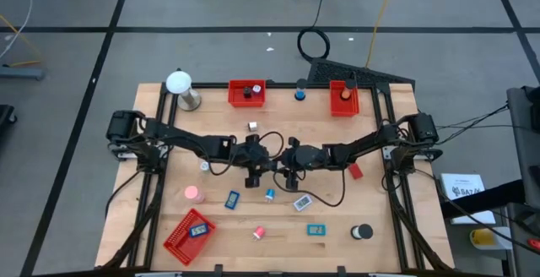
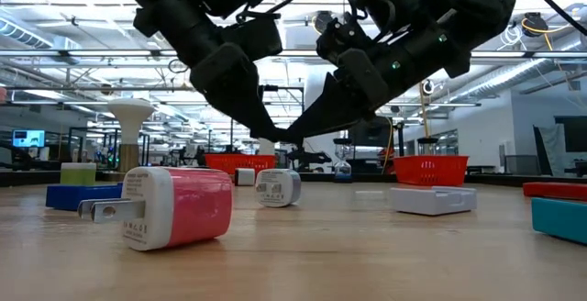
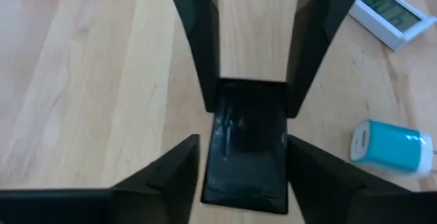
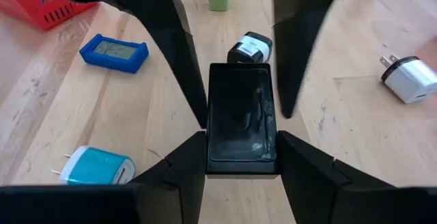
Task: Pick & Place Office items
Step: Put the black timer into the bottom red basket
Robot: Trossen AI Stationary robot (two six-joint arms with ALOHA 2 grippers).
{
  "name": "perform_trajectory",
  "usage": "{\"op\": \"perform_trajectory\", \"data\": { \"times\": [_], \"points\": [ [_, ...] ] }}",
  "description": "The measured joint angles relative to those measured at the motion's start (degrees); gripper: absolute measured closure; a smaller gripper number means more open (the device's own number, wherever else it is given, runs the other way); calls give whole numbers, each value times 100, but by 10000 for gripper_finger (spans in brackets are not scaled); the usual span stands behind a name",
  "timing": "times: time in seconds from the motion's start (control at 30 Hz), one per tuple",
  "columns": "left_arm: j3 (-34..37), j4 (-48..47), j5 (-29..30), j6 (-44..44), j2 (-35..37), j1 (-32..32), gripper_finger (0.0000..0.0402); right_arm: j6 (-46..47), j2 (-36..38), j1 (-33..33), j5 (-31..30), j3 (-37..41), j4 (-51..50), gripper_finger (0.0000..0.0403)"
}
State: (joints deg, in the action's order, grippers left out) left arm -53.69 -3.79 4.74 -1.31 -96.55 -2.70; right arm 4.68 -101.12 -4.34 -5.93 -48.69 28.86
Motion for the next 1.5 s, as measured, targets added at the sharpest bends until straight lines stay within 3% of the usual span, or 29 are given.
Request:
{"op": "perform_trajectory", "data": {
  "times": [0.1, 0.27, 0.5, 0.6, 0.7, 0.83, 0.97, 1.1, 1.23, 1.5],
  "points": [
    [0, -73, -54, -77, 0, -4, 241, -35, 0, -2, 22, 0, 6, 246],
    [0, -320, -39, -154, 170, 2, 241, 0, 104, -19, -27, -5, -73, 234],
    [13, -997, -168, 9, 707, 172, 241, -217, 951, -249, -1298, 7, -1238, 180],
    [11, -1407, -190, 143, 1006, 64, 241, -252, 1369, -255, -1520, 131, -1633, 174],
    [11, -1905, -313, 255, 1304, -186, 241, -207, 1636, -247, -1522, 383, -1606, 194],
    [7, -2784, -750, 717, 1706, -648, 241, -247, 1846, -202, -1488, 768, -1334, 254],
    [7, -3636, -1032, 1701, 2025, -1422, 241, -256, 1956, -164, -1489, 961, -1215, 327],
    [11, -3814, -1268, 3115, 2139, -2505, 241, -395, 2006, -162, -1482, 1019, -1242, 391],
    [4, -3701, -1210, 4773, 2139, -3483, 241, -429, 2006, -162, -1483, 1019, -1152, 388],
    [7, -3631, -169, 7419, 2053, -5050, 241, -516, 2006, -162, -1480, 1019, -1111, 400]
  ]
}}
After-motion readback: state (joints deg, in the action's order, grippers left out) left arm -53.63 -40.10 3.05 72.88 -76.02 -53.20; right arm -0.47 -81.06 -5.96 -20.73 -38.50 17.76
